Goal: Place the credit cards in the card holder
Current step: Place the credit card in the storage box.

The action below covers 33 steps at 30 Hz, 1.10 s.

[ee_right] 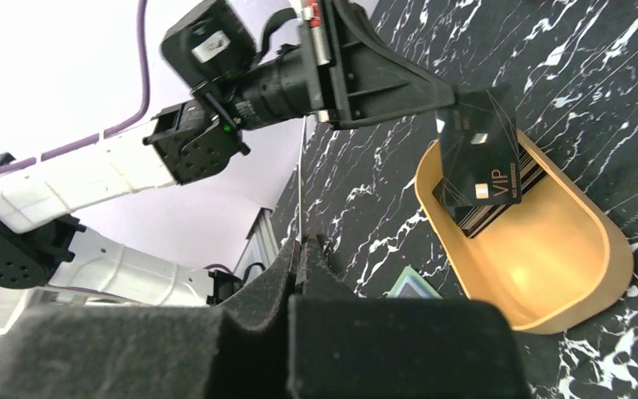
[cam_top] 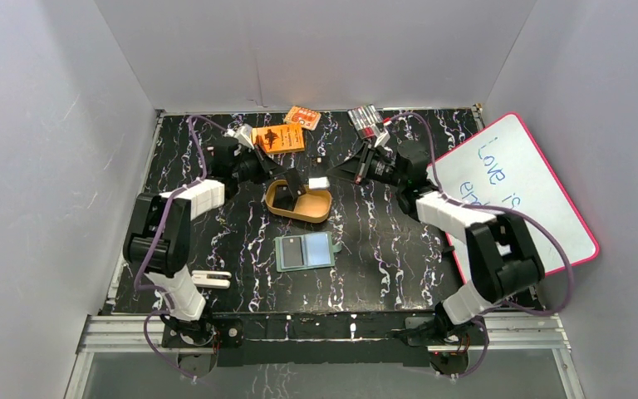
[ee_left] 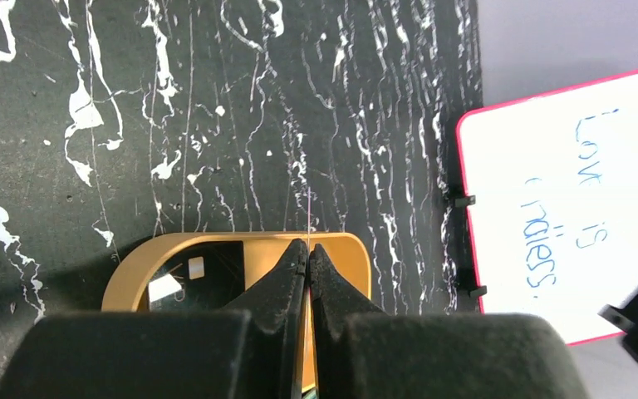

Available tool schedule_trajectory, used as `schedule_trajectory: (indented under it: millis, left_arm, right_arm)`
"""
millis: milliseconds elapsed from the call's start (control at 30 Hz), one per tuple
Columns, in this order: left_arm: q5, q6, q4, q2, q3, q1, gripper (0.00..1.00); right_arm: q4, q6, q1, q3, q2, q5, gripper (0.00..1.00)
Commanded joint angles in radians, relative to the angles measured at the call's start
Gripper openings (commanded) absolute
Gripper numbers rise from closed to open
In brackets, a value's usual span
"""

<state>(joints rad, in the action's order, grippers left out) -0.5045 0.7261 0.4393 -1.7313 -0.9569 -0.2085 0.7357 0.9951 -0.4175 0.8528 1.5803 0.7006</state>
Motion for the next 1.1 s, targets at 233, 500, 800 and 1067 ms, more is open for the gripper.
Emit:
schedule_trajectory:
  millis: [233,500,800,1067]
  left_arm:
    - [-0.09,-0.048,-0.21,-0.006,-0.08,0.002,0.52]
    - [0.008,-0.001,-0.33,0.267,-0.035,-0.001,0.9]
    - [0.147,0.059,-0.487,0.699,0.281,-0.164,0.83]
    - [0.223,0.127,-0.489,0.762,0.434,-0.332,0.65]
  right_arm:
    - [-0.558,-0.336,-0.001,-0.071,-0.289,-0.087,0.0]
    - [-0.644,-0.318,-0.024,-0.199,-0.409,-0.108,0.0]
    - [-0.62,-0.201,-0.151,-0.291,-0.332,-0.197,0.0]
    - [-0.674,-0.213,-0.162,-0.297,-0.295,-0.294,0.0]
